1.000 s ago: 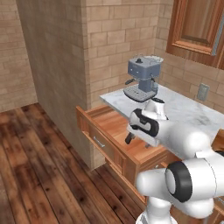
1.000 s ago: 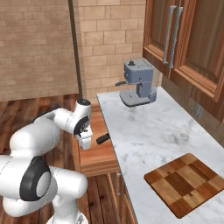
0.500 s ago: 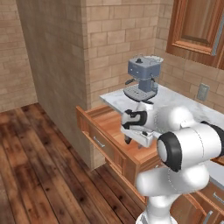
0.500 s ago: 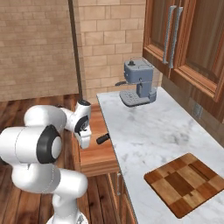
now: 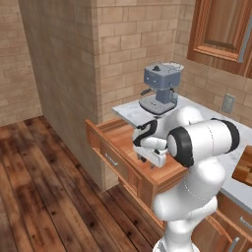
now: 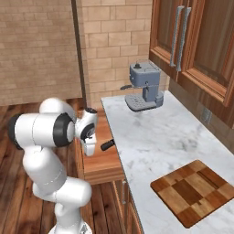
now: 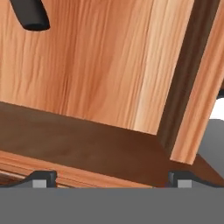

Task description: Pick up the knife from the drawer and place it on the cutting board. Then place the meat from the plate to the cutting board.

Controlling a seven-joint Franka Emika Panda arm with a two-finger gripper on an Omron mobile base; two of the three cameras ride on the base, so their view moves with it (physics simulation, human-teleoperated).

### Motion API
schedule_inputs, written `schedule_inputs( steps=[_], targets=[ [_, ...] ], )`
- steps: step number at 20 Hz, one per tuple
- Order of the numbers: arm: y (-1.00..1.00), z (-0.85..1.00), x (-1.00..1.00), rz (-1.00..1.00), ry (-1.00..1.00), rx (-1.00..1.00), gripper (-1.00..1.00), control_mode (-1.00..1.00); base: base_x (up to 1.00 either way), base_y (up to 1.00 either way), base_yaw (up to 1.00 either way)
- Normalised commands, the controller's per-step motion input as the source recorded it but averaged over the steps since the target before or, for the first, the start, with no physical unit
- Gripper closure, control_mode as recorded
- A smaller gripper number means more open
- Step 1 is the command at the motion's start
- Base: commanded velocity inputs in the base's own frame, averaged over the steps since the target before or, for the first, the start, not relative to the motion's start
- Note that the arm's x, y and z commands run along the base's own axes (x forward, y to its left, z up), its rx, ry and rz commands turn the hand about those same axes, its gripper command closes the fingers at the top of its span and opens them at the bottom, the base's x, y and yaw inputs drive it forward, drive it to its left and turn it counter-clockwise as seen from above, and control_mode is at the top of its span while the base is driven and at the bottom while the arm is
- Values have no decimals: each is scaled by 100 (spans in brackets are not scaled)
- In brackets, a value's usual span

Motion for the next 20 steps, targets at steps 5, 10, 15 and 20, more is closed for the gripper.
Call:
schedule_inputs(
  steps=[5,10,15,20],
  targets=[
    [0,-36,23,-17,0,0,-100,-100,0,0,0],
    [0,-35,33,-9,0,0,-100,-100,0,0,0],
    [10,-37,19,0,0,2,-100,-100,0,0,0],
    [34,-38,0,0,0,4,-100,-100,0,0,0]
  ],
)
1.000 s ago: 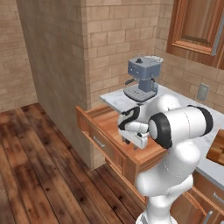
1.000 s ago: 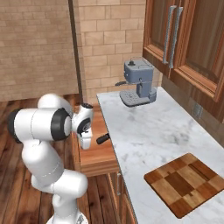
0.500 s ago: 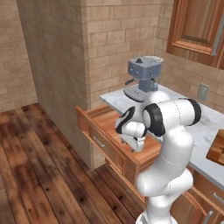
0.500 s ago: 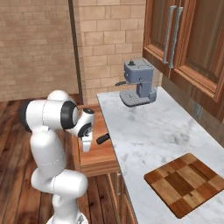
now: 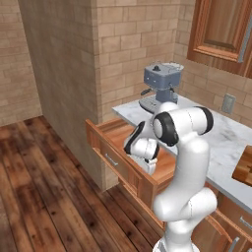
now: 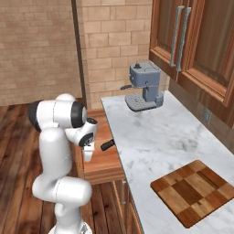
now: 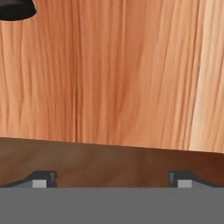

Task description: Pick up the knife from the drawer and place it on the cutting board. Then place the meat from the plate to the cutting board.

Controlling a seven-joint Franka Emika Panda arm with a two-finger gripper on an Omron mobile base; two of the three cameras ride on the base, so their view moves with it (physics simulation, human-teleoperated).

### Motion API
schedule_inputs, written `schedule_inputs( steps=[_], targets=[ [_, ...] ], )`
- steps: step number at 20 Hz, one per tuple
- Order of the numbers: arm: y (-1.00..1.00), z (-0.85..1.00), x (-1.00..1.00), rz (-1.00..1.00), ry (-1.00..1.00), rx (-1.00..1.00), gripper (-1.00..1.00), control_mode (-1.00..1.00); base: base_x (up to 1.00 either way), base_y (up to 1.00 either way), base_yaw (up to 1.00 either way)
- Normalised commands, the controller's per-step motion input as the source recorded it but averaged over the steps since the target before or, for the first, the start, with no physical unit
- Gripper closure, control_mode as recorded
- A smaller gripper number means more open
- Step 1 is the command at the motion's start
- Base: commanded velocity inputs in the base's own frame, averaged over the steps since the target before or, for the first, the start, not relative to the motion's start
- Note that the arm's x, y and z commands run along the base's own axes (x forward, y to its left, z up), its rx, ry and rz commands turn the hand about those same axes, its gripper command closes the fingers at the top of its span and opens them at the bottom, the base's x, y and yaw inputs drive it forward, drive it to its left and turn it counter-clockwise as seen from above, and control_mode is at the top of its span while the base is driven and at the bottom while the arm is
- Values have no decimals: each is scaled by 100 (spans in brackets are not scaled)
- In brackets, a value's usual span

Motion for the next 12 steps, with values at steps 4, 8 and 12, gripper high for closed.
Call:
schedule_inputs(
  steps=[4,8,12],
  targets=[
    [39,-34,-7,0,0,5,-100,-100,0,0,0],
    [44,-29,-15,0,0,5,-100,-100,0,0,0],
    [54,-19,-26,0,0,4,-100,-100,0,0,0]
  ],
)
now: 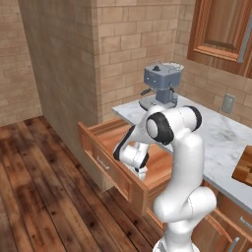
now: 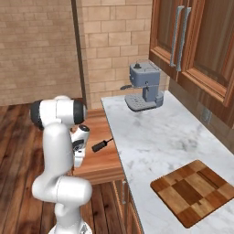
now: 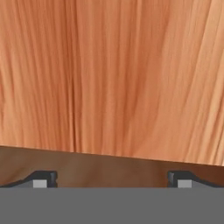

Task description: Pick up the knife from the drawer and place it on the cutting board. Then place the meat from the plate to the cutting board.

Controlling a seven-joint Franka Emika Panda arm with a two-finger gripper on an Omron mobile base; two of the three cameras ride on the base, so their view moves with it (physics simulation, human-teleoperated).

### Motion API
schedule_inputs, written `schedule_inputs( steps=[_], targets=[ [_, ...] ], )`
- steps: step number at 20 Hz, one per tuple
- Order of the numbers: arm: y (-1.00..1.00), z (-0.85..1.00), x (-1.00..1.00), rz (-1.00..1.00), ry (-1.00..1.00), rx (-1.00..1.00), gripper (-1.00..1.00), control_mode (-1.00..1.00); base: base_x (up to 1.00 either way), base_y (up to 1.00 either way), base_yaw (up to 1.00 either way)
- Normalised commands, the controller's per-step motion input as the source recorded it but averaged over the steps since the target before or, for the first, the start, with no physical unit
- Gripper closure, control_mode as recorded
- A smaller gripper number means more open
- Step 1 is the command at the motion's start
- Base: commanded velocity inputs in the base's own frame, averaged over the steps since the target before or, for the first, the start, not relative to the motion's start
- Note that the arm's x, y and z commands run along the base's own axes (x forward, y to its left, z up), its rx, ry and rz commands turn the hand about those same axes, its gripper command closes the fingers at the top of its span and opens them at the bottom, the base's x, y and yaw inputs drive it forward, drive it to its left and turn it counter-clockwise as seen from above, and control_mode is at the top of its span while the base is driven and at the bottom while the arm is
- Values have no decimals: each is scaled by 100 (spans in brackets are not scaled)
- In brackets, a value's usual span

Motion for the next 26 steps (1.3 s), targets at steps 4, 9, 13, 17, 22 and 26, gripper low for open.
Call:
schedule_inputs(
  steps=[4,9,13,17,22,26],
  targets=[
    [68,-4,-31,0,0,3,-100,-100,0,0,0],
    [64,0,-36,-1,0,2,-100,-100,0,0,0],
    [50,0,-30,-3,0,1,-100,-100,0,0,0],
    [7,16,-13,-6,-11,0,-100,-100,0,0,0],
    [-18,36,15,0,-15,1,-100,-100,0,0,0],
    [-37,43,46,0,-8,2,-100,-100,0,0,0]
  ],
)
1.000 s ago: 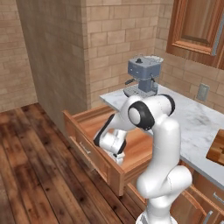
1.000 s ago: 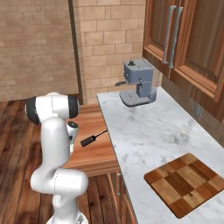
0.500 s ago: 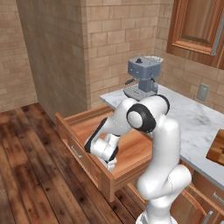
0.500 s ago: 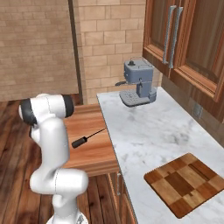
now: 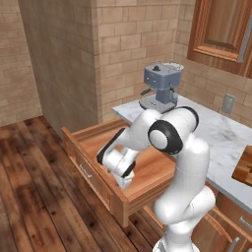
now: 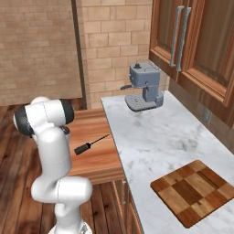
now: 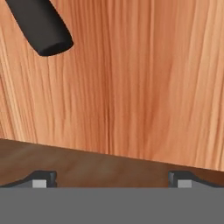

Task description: Pick up the knife from the drawer and place it on the cutting board. Then place the meat from the plate to the cutting board.

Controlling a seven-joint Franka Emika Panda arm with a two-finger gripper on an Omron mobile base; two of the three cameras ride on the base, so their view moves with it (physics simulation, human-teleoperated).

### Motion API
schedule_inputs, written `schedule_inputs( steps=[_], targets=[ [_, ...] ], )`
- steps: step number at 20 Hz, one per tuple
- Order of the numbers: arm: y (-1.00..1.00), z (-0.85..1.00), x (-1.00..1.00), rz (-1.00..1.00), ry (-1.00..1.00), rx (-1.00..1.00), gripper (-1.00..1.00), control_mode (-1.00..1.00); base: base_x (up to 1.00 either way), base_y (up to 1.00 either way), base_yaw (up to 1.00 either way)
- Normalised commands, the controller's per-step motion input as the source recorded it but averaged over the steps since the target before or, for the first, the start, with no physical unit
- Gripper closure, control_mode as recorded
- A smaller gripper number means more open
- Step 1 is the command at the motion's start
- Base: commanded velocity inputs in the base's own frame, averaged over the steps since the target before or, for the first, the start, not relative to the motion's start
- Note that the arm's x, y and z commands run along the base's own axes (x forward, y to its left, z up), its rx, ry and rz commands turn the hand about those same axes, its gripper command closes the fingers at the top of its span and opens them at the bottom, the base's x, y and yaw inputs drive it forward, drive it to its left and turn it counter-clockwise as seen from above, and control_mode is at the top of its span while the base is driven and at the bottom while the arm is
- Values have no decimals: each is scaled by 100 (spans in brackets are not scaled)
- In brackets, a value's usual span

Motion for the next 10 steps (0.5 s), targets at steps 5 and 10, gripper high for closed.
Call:
schedule_inputs(
  steps=[5,10],
  targets=[
    [-53,18,59,7,-8,1,-100,-100,0,0,0],
    [-39,8,63,13,-5,0,-100,-100,0,0,0]
  ],
)
